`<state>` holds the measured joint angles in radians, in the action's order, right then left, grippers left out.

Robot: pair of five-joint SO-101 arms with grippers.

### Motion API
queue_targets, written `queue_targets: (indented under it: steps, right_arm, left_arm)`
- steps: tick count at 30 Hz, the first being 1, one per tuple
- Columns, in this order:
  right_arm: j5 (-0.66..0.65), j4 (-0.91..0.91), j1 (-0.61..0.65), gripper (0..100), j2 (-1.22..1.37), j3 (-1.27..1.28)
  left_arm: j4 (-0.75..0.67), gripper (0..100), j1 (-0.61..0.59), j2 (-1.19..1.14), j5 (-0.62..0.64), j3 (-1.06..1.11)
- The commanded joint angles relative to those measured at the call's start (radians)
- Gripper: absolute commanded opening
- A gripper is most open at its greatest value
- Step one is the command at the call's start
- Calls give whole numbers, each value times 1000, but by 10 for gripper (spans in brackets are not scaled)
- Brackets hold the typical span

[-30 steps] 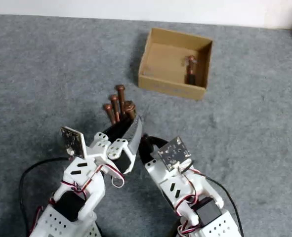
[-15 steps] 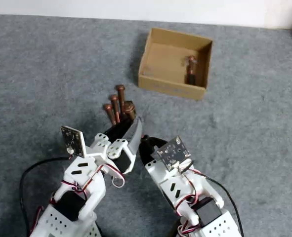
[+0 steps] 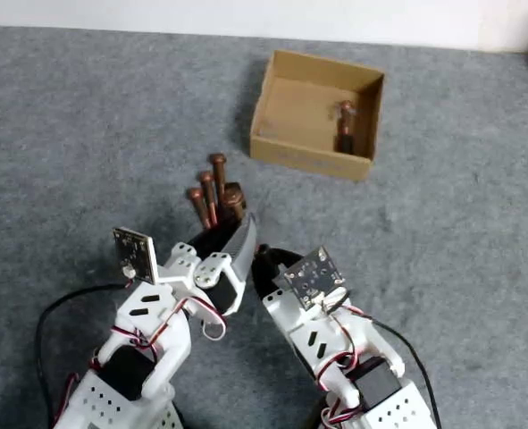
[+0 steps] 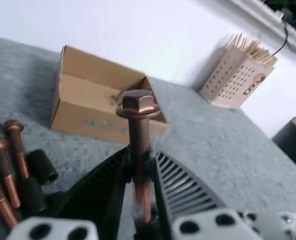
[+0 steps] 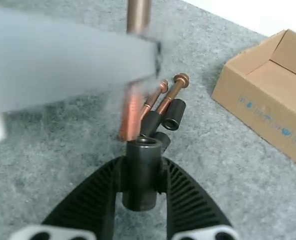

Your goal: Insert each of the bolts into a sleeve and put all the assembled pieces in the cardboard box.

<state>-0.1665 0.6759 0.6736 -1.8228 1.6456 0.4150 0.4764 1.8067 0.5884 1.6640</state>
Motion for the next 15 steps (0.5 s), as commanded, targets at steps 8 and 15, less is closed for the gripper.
queue_targets:
  steps: [8, 15]
  right_arm:
    - [-3, -4, 7, 4, -16, -143]
    - [-3, -2, 87, 4, -16, -133]
  left_arm:
    - [35, 5, 31, 15, 5, -77]
    - [35, 5, -51, 15, 2, -154]
